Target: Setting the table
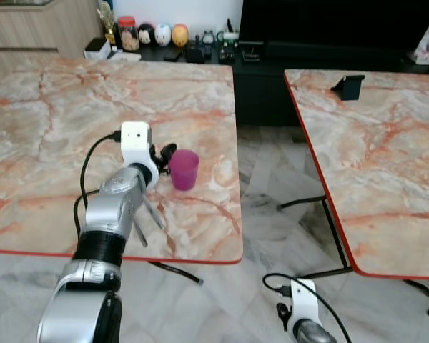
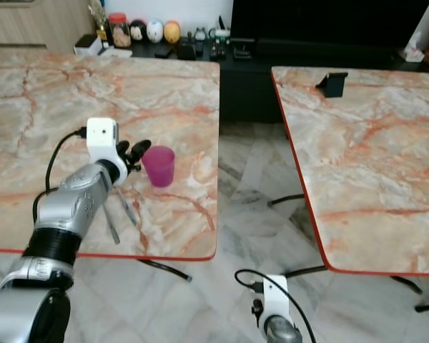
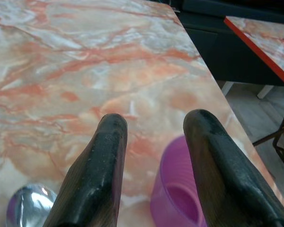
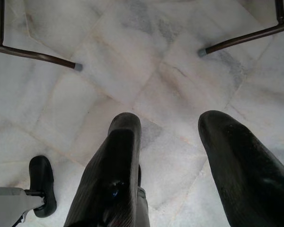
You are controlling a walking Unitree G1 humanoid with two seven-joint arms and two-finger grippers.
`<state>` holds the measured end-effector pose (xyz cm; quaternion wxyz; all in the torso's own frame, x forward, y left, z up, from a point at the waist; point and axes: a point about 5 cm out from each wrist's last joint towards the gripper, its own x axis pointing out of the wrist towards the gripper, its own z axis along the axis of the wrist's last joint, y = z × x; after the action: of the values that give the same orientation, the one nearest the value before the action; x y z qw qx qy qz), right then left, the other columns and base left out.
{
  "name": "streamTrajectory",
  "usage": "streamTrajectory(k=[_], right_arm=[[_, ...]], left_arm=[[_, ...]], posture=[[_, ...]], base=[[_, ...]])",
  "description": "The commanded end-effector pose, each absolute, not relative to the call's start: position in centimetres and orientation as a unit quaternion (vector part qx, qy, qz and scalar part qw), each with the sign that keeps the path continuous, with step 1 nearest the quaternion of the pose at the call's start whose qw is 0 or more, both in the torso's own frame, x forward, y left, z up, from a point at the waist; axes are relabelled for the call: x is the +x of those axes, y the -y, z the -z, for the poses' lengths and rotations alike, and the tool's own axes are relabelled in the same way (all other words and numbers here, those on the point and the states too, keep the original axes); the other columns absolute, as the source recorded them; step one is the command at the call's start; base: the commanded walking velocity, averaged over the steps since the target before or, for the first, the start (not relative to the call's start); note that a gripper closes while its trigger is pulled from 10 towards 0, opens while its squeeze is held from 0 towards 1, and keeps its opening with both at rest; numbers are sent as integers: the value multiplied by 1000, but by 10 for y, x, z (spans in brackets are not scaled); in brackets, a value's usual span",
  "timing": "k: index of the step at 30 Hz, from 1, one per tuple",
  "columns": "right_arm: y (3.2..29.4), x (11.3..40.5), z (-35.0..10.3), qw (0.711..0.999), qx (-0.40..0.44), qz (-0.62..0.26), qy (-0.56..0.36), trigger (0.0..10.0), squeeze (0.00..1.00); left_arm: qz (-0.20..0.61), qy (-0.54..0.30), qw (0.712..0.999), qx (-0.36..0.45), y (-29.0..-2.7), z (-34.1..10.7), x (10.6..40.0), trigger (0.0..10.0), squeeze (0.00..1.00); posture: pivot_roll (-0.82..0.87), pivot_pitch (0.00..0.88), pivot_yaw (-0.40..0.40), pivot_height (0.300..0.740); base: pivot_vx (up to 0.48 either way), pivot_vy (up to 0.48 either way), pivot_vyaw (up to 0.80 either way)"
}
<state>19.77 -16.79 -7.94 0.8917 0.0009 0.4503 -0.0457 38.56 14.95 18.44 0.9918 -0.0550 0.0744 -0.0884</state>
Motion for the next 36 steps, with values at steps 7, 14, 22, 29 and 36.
streamTrajectory(k=[7, 14, 22, 29, 36], right_arm=[[168, 199, 79, 892, 4, 45, -449, 10000, 0], [168, 199, 79, 892, 4, 43, -451, 10000, 0], [168, 199, 79, 892, 4, 41, -451, 10000, 0], [167, 199, 79, 892, 5, 42, -450, 10000, 0], [167, 199, 79, 892, 5, 41, -450, 10000, 0]], left_arm=[[70, -109, 990, -64, -154, -182, 392, 10000, 1000], [73, -119, 988, -64, -155, -181, 395, 10000, 0], [95, -111, 987, -69, -150, -188, 396, 10000, 0], [102, -118, 986, -53, -148, -185, 394, 10000, 0], [113, -125, 985, -35, -146, -181, 392, 10000, 0]], posture=[[60, 38, -48, 740], [63, 39, -47, 740], [61, 41, -47, 740], [63, 43, -47, 740], [63, 42, -46, 740]], base=[[0, 0, 0], [0, 0, 0], [0, 0, 0], [0, 0, 0], [0, 0, 0]])
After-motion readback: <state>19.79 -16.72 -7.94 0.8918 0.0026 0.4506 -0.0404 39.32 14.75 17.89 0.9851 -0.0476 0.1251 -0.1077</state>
